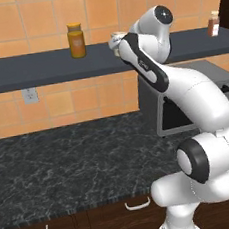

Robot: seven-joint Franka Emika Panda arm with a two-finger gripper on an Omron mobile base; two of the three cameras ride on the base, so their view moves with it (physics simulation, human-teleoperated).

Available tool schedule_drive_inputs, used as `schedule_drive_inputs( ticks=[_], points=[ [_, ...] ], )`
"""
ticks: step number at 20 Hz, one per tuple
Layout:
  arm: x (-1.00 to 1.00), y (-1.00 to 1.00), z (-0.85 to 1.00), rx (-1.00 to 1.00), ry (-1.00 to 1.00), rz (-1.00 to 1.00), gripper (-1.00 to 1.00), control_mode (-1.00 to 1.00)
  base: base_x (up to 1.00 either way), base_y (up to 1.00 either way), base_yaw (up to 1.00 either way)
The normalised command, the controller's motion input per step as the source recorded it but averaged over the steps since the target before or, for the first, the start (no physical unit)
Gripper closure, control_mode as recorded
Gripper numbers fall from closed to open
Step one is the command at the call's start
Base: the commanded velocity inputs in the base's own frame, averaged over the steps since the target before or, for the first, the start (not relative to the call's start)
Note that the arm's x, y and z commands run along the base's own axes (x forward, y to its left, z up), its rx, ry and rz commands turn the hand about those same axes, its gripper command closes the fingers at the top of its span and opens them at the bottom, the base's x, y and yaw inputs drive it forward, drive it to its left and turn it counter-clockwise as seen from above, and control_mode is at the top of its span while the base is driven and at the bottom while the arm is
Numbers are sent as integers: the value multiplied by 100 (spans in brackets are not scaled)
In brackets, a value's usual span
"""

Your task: Gather all objects into one cabinet and sort the glasses and bowls to opposite sides.

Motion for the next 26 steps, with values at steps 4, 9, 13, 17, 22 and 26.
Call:
schedule_drive_inputs(
  ticks=[4, 9, 13, 17, 22, 26],
  points=[
    [-66, -2, 14, 0, 0, 0, 100, -100, 0, 0, 0],
    [-54, -12, 23, 0, 0, 0, 100, -100, 0, 0, 0],
    [-64, -23, 32, -1, 0, 0, 100, -100, 0, 0, 0],
    [-100, -31, 30, 0, 0, 0, 100, -100, 0, 0, 0],
    [-100, -1, 14, -3, 0, -2, 100, -100, 0, 0, 0],
    [-100, 0, 2, -4, -1, -9, 100, -100, 0, 0, 0]
  ],
)
